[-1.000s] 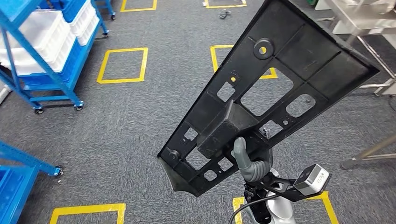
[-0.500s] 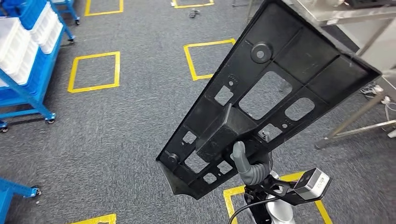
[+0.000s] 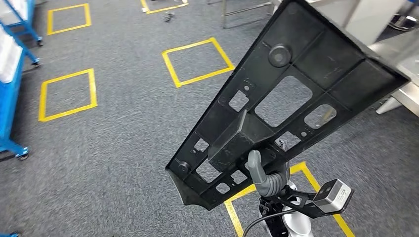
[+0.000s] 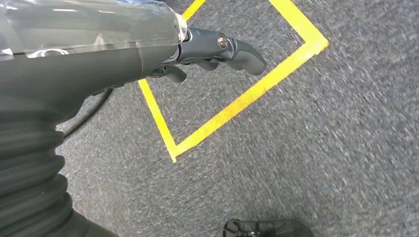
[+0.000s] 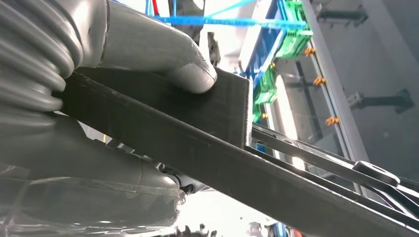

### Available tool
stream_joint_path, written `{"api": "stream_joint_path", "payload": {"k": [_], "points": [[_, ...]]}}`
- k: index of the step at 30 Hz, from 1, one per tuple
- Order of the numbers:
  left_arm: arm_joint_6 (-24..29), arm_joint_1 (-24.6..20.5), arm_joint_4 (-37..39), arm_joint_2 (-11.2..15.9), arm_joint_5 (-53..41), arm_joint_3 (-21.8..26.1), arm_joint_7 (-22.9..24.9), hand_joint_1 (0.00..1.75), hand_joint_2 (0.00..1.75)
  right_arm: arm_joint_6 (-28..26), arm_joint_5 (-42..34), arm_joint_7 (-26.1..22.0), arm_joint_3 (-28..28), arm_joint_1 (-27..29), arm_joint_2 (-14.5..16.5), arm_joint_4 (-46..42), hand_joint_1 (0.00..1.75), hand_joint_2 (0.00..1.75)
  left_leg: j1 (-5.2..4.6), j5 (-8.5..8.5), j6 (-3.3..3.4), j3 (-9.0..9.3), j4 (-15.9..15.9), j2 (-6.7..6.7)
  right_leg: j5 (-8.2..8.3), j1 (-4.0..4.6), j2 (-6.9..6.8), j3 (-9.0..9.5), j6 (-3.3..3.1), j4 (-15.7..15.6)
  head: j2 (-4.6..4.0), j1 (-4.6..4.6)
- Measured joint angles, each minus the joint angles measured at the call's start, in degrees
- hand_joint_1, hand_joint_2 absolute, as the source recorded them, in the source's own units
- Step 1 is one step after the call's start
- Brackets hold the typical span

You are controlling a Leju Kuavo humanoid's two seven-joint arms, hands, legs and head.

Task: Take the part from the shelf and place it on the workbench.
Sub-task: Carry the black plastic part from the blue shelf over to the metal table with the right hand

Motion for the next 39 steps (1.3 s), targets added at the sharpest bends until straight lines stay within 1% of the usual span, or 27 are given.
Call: {"api": "stream_joint_path", "payload": {"k": [1, 2, 4, 6, 8, 9, 10, 11, 13, 14, 15, 16, 17, 19, 20, 22, 24, 26, 28, 29, 30, 31, 32, 33, 35, 37, 39], "points": [[0.01, 0.05, 0.0, 0.0, 0.0, 0.0, 0.03, 0.0, 1.75, 0.02, 0.0, 0.0, 0.0, 0.06, 0.0, 0.0, 1.75, 1.75, 0.0, 1.33, 0.1, 0.36, -1.07, -0.11, 0.02, 0.01, 0.79, 0.04, 0.01, 0.05, 0.0, 0.0], [0.04, 0.03, 0.0, 0.01, 0.0, 0.0, 0.04, 0.0, 1.75, 0.05, -0.01, -0.01, 0.0, 0.07, 0.01, -0.01, 1.75, 1.75, 0.01, 3.5, 0.27, 1.71, -4.27, -0.45, 0.02, 0.01, 1.56, 0.09, 0.03, 0.12, 0.0, 0.0], [0.2, -0.03, 0.0, 0.07, -0.05, 0.0, 0.08, 0.0, 1.75, 0.17, -0.01, -0.01, 0.0, 0.04, 0.02, -0.02, 1.75, 1.75, 0.14, 7.17, 0.71, 5.2, -12.42, -2.95, 0.07, -0.02, 2.93, 0.03, 0.25, 0.3, 0.0, 0.02], [0.4, 0.0, 0.0, 0.14, -0.25, -0.01, 0.29, 0.0, 1.75, 0.34, -0.02, -0.01, 0.0, -0.02, 0.02, -0.02, 1.75, 1.75, 0.12, 8.07, 1.06, 6.82, -16.22, -5.09, 0.35, -0.21, 4.13, -0.41, 0.89, 0.35, 0.0, 0.03], [0.52, 0.04, 0.0, 0.14, -0.53, -0.03, 0.62, 0.0, 1.75, 0.46, -0.01, 0.0, 0.0, -0.05, 0.01, -0.03, 1.75, 1.75, -0.01, 8.24, 1.55, 6.94, -16.6, -4.56, 0.79, -0.41, 5.36, -0.83, 1.8, 0.15, 0.0, 0.03], [0.55, 0.01, 0.0, 0.11, -0.66, -0.05, 0.74, 0.0, 1.75, 0.5, 0.03, 0.01, 0.0, -0.04, -0.01, -0.03, 1.75, 1.75, 0.05, 8.49, 1.93, 6.98, -16.87, -3.88, 0.75, -0.36, 5.05, -0.98, 2.16, 0.24, 0.0, 0.04], [0.57, 0.0, 0.0, 0.09, -0.76, -0.09, 0.76, 0.0, 1.75, 0.51, 0.07, 0.01, 0.0, -0.07, -0.02, -0.04, 1.75, 1.75, 0.16, 8.75, 2.38, 7.02, -17.16, -3.23, 0.2, -0.21, 3.89, -1.32, 2.49, 0.88, 0.0, 0.2], [0.58, 0.05, 0.0, 0.05, -0.88, -0.13, 0.75, 0.0, 1.75, 0.48, 0.14, 0.01, 0.0, -0.11, -0.03, -0.05, 1.75, 1.75, 0.26, 8.99, 2.82, 7.05, -17.46, -2.47, -1.03, -0.04, 2.23, -2.1, 2.76, 2.59, 0.0, 0.36], [0.6, 0.48, 0.0, 0.04, -1.13, -0.2, 0.73, 0.0, 1.75, 0.34, 0.33, -0.02, 0.0, -0.09, -0.05, -0.05, 1.75, 1.75, 0.1, 9.11, 3.28, 7.0, -17.57, -0.93, -4.78, -0.06, -0.87, -4.99, 3.15, 9.15, 0.0, 0.67], [0.6, 0.75, 0.0, 0.04, -1.27, -0.25, 0.75, 0.0, 1.75, 0.26, 0.42, -0.05, 0.0, 0.01, -0.09, -0.04, 1.75, 1.75, 0.0, 9.09, 3.34, 6.94, -17.54, -0.07, -6.28, -0.16, -1.35, -6.58, 3.31, 12.7, 0.0, 0.68], [0.6, 0.93, 0.0, 0.04, -1.42, -0.31, 0.79, 0.0, 1.75, 0.22, 0.49, -0.1, 0.0, 0.13, -0.14, -0.03, 1.75, 1.75, -0.05, 9.07, 3.35, 6.9, -17.5, 0.73, -6.88, -0.25, -1.52, -7.54, 3.42, 14.98, 0.0, 0.68], [0.59, 0.99, 0.0, 0.04, -1.56, -0.38, 0.85, 0.0, 1.75, 0.2, 0.55, -0.15, 0.0, 0.22, -0.2, -0.02, 1.75, 1.75, -0.07, 9.02, 3.33, 6.87, -17.47, 1.48, -6.45, -0.29, -1.64, -7.53, 3.48, 15.27, 0.0, 0.68], [0.56, 0.94, 0.0, 0.03, -1.67, -0.46, 0.93, 0.0, 1.75, 0.19, 0.57, -0.18, 0.0, 0.27, -0.26, -0.02, 1.75, 1.75, -0.09, 8.95, 3.28, 6.9, -17.43, 2.16, -5.05, -0.29, -1.92, -6.28, 3.44, 13.22, 0.0, 0.68], [0.48, 0.76, 0.0, -0.01, -1.87, -0.7, 1.13, 0.0, 1.75, 0.17, 0.73, -0.21, 0.01, 0.23, -0.32, -0.05, 1.75, 1.75, -0.24, 8.68, 2.98, 7.1, -17.31, 3.29, -1.82, 0.04, -3.85, -1.83, 3.03, 5.39, 0.0, 0.69], [0.41, 0.71, 0.0, -0.02, -2.04, -0.86, 1.24, 0.0, 1.75, 0.1, 0.95, -0.24, 0.04, 0.18, -0.34, -0.12, 1.75, 1.75, -0.39, 8.52, 2.74, 7.17, -17.22, 3.76, -0.86, 0.28, -4.84, -0.07, 2.67, 2.1, 0.0, 0.67], [0.31, 0.63, 0.0, -0.01, -2.45, -1.16, 1.42, 0.0, 1.75, -0.26, 1.68, -0.36, 0.19, 0.07, -0.36, -0.33, 1.75, 1.75, -0.67, 8.28, 2.17, 7.27, -17.08, 4.75, -0.66, 0.76, -5.57, 0.96, 2.06, -0.39, 0.0, 0.61], [0.24, 0.39, 0.0, -0.01, -2.79, -1.39, 1.53, 0.0, 1.75, -0.65, 2.43, -0.48, 0.39, 0.05, -0.38, -0.52, 1.75, 1.75, -0.61, 7.99, 1.55, 7.4, -16.92, 5.33, -0.41, 0.69, -4.32, 0.8, 1.48, -0.58, 0.01, 0.58], [0.19, 0.19, 0.0, -0.03, -2.92, -1.51, 1.55, 0.0, 1.75, -0.84, 2.9, -0.57, 0.72, -0.12, -0.4, -0.66, 1.75, 1.75, -0.32, 6.34, 0.9, 6.65, -14.82, 3.31, -0.11, 0.4, -3.27, 0.86, 0.85, -0.89, 0.01, 0.57], [0.13, 0.36, 0.0, 0.01, -2.99, -1.53, 1.61, 0.0, 1.75, -1.05, 3.61, -0.71, 1.37, -0.46, -0.42, -0.74, 1.75, 1.75, -0.08, 2.83, 0.45, 3.84, -8.48, 0.66, 0.08, 0.23, -2.15, 0.83, 0.43, -0.97, 0.01, 0.55], [0.07, 0.52, 0.0, 0.04, -3.05, -1.53, 1.64, 0.0, 1.75, -1.22, 4.09, -0.77, 1.78, -0.61, -0.44, -0.72, 1.75, 1.75, -0.05, 1.24, 0.32, 2.06, -4.64, 0.18, 0.12, 0.22, -1.5, 0.77, 0.31, -0.91, 0.01, 0.54], [-0.01, 0.64, 0.0, 0.08, -3.13, -1.54, 1.67, 0.0, 1.75, -1.47, 4.59, -0.81, 2.22, -0.78, -0.49, -0.69, 1.75, 1.75, -0.02, 0.5, 0.21, 0.69, -1.81, 0.0, 0.13, 0.21, -0.77, 0.72, 0.28, -0.81, 0.0, 0.55], [-0.09, 0.7, 0.0, 0.1, -3.25, -1.55, 1.68, 0.0, 1.75, -1.73, 5.07, -0.82, 2.71, -1.01, -0.56, -0.66, 1.75, 1.75, 0.02, 0.84, 0.15, 0.15, -0.86, -0.05, 0.13, 0.19, -0.04, 0.68, 0.28, -0.68, 0.0, 0.54], [-0.14, 0.69, 0.0, 0.1, -3.36, -1.58, 1.68, 0.0, 1.75, -1.98, 5.41, -0.83, 3.2, -1.32, -0.64, -0.63, 1.75, 1.75, 0.1, 2.26, 0.14, 0.64, -2.15, -0.12, 0.12, 0.16, 0.7, 0.66, 0.3, -0.53, 0.0, 0.55], [-0.17, 0.65, 0.0, 0.11, -3.45, -1.61, 1.68, 0.0, 1.75, -2.17, 5.65, -0.83, 3.69, -1.69, -0.7, -0.61, 1.75, 1.75, 0.24, 4.44, 0.15, 2.1, -5.52, -0.53, 0.09, 0.13, 1.43, 0.67, 0.37, -0.36, 0.0, 0.55], [-0.18, 0.61, 0.0, 0.13, -3.54, -1.66, 1.68, 0.0, 1.75, -2.37, 5.83, -0.84, 4.46, -2.38, -0.75, -0.6, 1.75, 1.75, 0.59, 7.36, 0.4, 5.34, -12.77, -2.91, 0.06, 0.08, 2.74, 0.47, 0.76, 0.01, 0.0, 0.56], [-0.2, 0.64, 0.0, 0.13, -3.56, -1.69, 1.74, 0.0, 1.75, -2.43, 5.91, -0.85, 4.99, -2.86, -0.78, -0.6, 1.75, 1.75, 0.58, 7.86, 0.91, 6.58, -15.72, -4.57, 0.33, -0.02, 3.87, -0.04, 1.52, 0.17, 0.0, 0.58], [-0.22, 0.58, 0.0, 0.08, -3.58, -1.75, 1.9, 0.0, 1.75, -2.47, 5.98, -0.83, 5.38, -3.16, -0.85, -0.64, 1.75, 1.75, 0.41, 8.21, 1.61, 6.54, -15.97, -3.74, 0.76, -0.09, 4.85, -0.45, 2.35, -0.04, 0.0, 0.58]]}}
